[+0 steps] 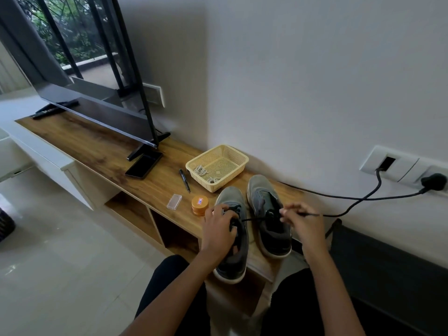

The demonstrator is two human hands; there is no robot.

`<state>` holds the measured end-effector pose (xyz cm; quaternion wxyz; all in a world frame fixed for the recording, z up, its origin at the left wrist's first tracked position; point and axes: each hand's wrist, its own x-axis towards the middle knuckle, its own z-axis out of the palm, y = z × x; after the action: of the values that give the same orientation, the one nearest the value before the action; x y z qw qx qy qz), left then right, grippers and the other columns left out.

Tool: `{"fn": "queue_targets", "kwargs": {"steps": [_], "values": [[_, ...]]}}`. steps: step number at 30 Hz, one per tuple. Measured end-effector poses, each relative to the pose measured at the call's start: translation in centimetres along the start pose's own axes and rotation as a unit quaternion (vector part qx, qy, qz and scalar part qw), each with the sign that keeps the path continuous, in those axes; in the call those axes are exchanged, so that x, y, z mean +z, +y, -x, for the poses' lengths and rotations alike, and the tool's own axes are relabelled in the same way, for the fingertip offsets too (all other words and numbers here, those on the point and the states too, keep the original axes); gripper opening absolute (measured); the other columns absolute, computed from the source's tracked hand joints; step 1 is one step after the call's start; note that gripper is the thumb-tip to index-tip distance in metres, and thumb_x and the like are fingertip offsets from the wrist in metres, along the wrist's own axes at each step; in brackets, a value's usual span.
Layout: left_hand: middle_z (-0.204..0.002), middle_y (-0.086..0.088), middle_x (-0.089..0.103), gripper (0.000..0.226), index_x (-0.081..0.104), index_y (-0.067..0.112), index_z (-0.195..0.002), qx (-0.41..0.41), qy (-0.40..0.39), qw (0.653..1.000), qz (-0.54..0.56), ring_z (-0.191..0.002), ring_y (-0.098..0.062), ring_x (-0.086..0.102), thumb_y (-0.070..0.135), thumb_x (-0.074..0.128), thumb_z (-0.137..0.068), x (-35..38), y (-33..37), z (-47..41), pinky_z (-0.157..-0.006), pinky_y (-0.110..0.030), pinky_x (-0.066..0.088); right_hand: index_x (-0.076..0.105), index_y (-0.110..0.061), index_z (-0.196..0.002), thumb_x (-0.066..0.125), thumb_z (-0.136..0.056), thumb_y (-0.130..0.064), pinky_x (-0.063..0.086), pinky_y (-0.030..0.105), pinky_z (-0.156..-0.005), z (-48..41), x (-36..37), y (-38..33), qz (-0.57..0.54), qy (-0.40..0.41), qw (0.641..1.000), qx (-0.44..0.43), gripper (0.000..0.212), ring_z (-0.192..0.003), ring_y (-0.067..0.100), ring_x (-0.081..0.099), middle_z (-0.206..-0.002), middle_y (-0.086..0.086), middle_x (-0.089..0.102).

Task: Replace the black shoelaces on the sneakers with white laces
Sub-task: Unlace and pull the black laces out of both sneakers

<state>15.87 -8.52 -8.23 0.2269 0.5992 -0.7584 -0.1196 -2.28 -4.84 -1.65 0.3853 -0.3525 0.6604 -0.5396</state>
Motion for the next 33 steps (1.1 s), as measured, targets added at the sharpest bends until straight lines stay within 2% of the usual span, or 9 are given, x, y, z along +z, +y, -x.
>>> {"fn": "queue_targets", "kwargs": {"steps": [3, 5, 8, 10, 12, 17, 22, 28, 33], "values": [[-0.135, 0.003, 0.043, 0.028, 0.06, 0.023, -0.113, -0.006, 0.015, 1.0, 0.017, -0.124, -0.017, 0.036, 0.024, 0.063, -0.086, 1.0, -0.6, -0.4, -0.101, -0.025, 0.029, 0.036, -0.025, -0.14, 0.073, -0.078, -0.021, 0.027, 0.05, -0.107, 0.7, 1.0, 2.2, 0.295, 0.033, 0.954, -0.048, 0.073, -0.134, 0.032, 0.029, -0.147, 0.008, 0.031], [-0.129, 0.004, 0.046, 0.022, 0.062, 0.021, -0.107, -0.003, 0.031, 0.999, 0.033, -0.117, -0.014, 0.039, 0.024, 0.065, -0.085, 1.4, -1.0, -0.5, -0.095, -0.02, 0.028, 0.014, -0.034, -0.148, 0.077, -0.073, -0.035, 0.001, 0.049, -0.113, 1.5, 2.1, 2.4, 0.323, 0.066, 0.94, -0.084, 0.098, -0.142, 0.028, 0.007, -0.157, 0.0, 0.007], [-0.119, 0.002, 0.052, 0.015, 0.064, 0.016, -0.095, 0.009, 0.045, 0.996, 0.072, -0.109, -0.015, 0.046, 0.018, 0.069, -0.082, 2.0, -1.5, -0.4, -0.089, -0.018, 0.031, 0.045, -0.035, -0.133, 0.072, -0.073, -0.043, -0.004, 0.038, -0.11, 1.9, 4.4, 3.3, 0.316, 0.066, 0.932, -0.163, 0.066, -0.138, 0.027, 0.018, -0.147, -0.002, 0.029], [-0.115, 0.001, 0.056, 0.013, 0.065, 0.014, -0.089, 0.015, 0.056, 0.994, 0.097, -0.106, -0.015, 0.051, 0.015, 0.073, -0.079, 2.4, -2.0, -0.3, -0.087, -0.02, 0.036, 0.069, -0.029, -0.097, 0.066, -0.07, -0.043, 0.011, 0.036, -0.101, 1.9, 5.8, 4.4, 0.375, 0.084, 0.895, -0.228, 0.03, -0.116, 0.029, 0.042, -0.113, -0.005, 0.055], [-0.113, 0.0, 0.058, 0.013, 0.066, 0.013, -0.087, 0.009, 0.076, 0.99, 0.116, -0.106, -0.013, 0.054, 0.014, 0.074, -0.077, 2.9, -2.3, -0.2, -0.086, -0.024, 0.042, 0.071, -0.026, -0.076, 0.073, -0.067, -0.041, 0.016, 0.039, -0.095, 1.8, 7.3, 5.6, 0.437, 0.072, 0.863, -0.244, 0.018, -0.096, 0.026, 0.052, -0.088, -0.007, 0.059], [-0.115, 0.005, 0.059, 0.011, 0.068, 0.016, -0.086, -0.017, 0.108, 0.981, 0.163, -0.112, -0.01, 0.052, 0.013, 0.074, -0.077, 3.9, -2.7, 0.1, -0.093, -0.026, 0.036, 0.071, -0.022, -0.069, 0.082, -0.063, -0.034, 0.025, 0.048, -0.093, 1.1, 8.6, 8.0, 0.466, 0.115, 0.834, -0.271, 0.018, -0.082, 0.023, 0.053, -0.076, -0.006, 0.06], [-0.119, 0.013, 0.057, 0.013, 0.064, 0.021, -0.084, -0.014, 0.116, 0.975, 0.189, -0.113, -0.007, 0.053, 0.012, 0.072, -0.078, 4.1, -2.7, 0.1, -0.09, -0.032, 0.047, 0.067, -0.018, -0.067, 0.054, -0.079, -0.034, 0.028, 0.048, -0.096, 0.9, 9.5, 9.2, 0.427, 0.145, 0.84, -0.302, 0.024, -0.085, 0.017, 0.044, -0.073, -0.005, 0.058], [-0.129, 0.014, 0.05, 0.007, 0.06, 0.017, -0.091, -0.055, 0.151, 0.96, 0.231, -0.106, 0.011, 0.048, 0.015, 0.065, -0.086, 4.1, -2.3, 0.3, -0.073, -0.012, 0.042, 0.06, -0.014, -0.062, 0.056, -0.077, -0.027, 0.027, 0.047, -0.096, 0.2, 10.2, 9.8, 0.4, 0.19, 0.835, -0.327, 0.02, -0.083, 0.017, 0.045, -0.069, -0.003, 0.056], [-0.12, 0.016, 0.059, 0.016, 0.044, 0.041, -0.099, -0.131, 0.185, 0.903, 0.365, -0.099, -0.003, 0.061, 0.026, 0.046, -0.098, 3.7, -1.7, 0.3, -0.079, -0.031, 0.054, 0.06, -0.013, -0.061, 0.058, -0.074, -0.025, 0.028, 0.048, -0.096, -0.3, 10.1, 10.1, 0.393, 0.206, 0.831, -0.334, 0.018, -0.082, 0.017, 0.045, -0.068, -0.003, 0.056]]}}
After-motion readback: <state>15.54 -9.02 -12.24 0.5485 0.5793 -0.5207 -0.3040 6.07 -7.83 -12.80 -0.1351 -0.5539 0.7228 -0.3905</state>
